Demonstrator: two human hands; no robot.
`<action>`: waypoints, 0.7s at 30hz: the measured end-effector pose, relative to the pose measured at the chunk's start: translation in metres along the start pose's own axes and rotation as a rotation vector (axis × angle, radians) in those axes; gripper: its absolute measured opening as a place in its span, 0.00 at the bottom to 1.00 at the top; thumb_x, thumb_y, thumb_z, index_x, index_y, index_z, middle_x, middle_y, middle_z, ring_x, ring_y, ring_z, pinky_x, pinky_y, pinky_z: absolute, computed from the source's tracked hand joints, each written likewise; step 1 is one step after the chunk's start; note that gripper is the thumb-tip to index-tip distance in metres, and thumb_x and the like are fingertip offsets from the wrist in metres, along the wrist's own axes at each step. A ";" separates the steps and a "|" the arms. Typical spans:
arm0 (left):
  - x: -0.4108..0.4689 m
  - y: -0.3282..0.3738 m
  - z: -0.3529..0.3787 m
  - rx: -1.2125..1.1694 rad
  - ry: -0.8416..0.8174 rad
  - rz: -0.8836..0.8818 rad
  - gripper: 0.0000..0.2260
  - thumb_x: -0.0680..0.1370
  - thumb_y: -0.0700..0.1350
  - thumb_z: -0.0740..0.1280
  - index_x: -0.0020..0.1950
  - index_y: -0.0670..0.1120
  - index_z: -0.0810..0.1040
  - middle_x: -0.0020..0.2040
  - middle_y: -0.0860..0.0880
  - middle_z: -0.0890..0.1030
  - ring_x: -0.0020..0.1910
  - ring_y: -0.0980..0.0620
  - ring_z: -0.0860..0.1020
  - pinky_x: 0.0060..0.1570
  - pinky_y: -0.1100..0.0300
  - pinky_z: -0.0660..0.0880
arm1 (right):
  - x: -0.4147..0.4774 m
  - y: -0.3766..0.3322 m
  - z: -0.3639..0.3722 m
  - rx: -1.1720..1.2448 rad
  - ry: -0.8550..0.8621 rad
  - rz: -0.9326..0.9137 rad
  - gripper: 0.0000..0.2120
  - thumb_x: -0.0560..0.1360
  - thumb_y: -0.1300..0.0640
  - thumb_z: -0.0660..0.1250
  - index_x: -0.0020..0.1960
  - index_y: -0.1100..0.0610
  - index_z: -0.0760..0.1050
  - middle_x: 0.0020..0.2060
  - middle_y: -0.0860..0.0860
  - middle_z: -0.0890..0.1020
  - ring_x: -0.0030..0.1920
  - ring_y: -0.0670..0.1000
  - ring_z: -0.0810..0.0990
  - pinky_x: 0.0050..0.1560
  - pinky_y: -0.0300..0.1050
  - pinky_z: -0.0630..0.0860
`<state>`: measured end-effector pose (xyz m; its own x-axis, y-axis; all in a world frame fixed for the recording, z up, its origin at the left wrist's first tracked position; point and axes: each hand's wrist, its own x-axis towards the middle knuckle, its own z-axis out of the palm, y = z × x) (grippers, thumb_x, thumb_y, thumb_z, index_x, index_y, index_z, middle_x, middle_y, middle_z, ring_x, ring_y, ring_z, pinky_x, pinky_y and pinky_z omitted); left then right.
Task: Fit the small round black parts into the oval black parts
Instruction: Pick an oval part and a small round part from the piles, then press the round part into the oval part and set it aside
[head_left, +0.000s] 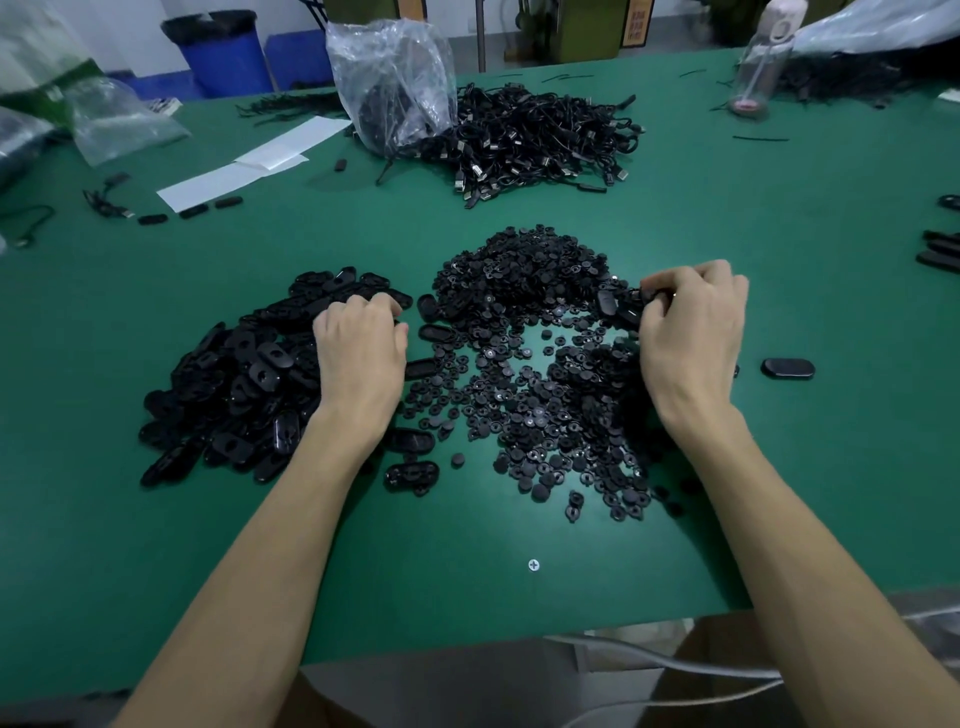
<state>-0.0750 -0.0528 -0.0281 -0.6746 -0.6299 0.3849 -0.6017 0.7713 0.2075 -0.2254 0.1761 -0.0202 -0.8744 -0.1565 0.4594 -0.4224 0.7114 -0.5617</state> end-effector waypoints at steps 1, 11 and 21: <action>0.000 0.000 -0.001 0.001 0.032 0.009 0.11 0.86 0.45 0.64 0.63 0.42 0.82 0.54 0.42 0.84 0.56 0.41 0.79 0.64 0.47 0.68 | 0.000 0.000 0.001 -0.028 -0.014 0.000 0.14 0.80 0.66 0.61 0.60 0.62 0.82 0.56 0.60 0.77 0.62 0.61 0.70 0.64 0.53 0.68; -0.010 0.022 -0.006 -0.577 0.126 0.071 0.07 0.87 0.44 0.62 0.56 0.43 0.77 0.51 0.49 0.77 0.45 0.53 0.76 0.47 0.61 0.74 | -0.011 -0.013 0.013 0.086 -0.271 -0.298 0.09 0.79 0.49 0.71 0.57 0.49 0.84 0.52 0.44 0.74 0.60 0.49 0.64 0.54 0.43 0.53; -0.020 0.041 0.000 -0.921 0.003 0.175 0.07 0.83 0.35 0.68 0.59 0.42 0.80 0.55 0.44 0.77 0.44 0.56 0.85 0.40 0.64 0.82 | -0.024 -0.022 0.024 0.056 -0.492 -0.508 0.13 0.81 0.47 0.68 0.64 0.48 0.82 0.58 0.48 0.78 0.62 0.54 0.67 0.56 0.45 0.56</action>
<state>-0.0861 -0.0090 -0.0274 -0.7217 -0.4988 0.4800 0.0848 0.6245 0.7764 -0.2006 0.1479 -0.0354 -0.5664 -0.7607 0.3171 -0.8069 0.4337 -0.4010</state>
